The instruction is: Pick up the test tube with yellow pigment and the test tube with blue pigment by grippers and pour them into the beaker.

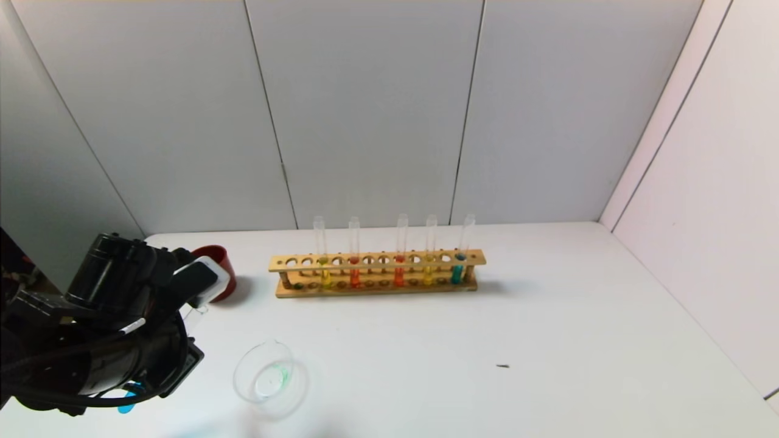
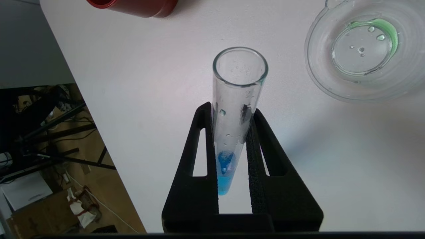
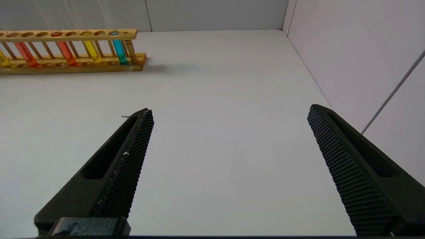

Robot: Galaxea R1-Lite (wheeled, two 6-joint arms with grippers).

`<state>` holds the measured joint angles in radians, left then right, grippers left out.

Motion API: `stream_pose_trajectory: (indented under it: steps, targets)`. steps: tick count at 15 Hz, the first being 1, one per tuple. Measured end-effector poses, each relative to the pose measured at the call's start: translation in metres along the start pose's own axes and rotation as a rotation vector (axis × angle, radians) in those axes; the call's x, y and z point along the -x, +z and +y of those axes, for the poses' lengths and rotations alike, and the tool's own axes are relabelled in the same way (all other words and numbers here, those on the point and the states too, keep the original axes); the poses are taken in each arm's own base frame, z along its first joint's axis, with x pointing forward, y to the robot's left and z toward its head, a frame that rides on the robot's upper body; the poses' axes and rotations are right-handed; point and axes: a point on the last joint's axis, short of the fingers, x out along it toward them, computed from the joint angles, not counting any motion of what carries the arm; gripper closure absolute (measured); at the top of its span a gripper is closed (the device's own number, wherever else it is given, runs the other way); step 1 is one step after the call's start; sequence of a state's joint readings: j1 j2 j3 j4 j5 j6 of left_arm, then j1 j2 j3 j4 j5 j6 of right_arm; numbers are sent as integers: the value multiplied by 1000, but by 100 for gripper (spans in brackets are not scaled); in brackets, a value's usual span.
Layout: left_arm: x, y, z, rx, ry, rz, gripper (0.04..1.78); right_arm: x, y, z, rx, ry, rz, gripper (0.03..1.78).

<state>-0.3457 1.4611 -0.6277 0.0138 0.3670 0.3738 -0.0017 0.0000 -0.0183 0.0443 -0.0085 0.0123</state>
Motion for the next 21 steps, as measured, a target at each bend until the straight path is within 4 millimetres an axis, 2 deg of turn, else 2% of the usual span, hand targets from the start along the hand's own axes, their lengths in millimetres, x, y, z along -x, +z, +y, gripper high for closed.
stream_pose_trajectory:
  steps: [9, 16, 21]
  targets:
    - [-6, 13, -45, -217, -42, 13, 151, 0, 0, 0, 0, 0, 0, 11]
    - [-14, 11, -59, -302, -42, 58, 151, 0, 0, 0, 0, 0, 0, 11]
    - [-23, 6, -60, -307, -46, 106, 151, 0, 0, 0, 0, 0, 0, 11]
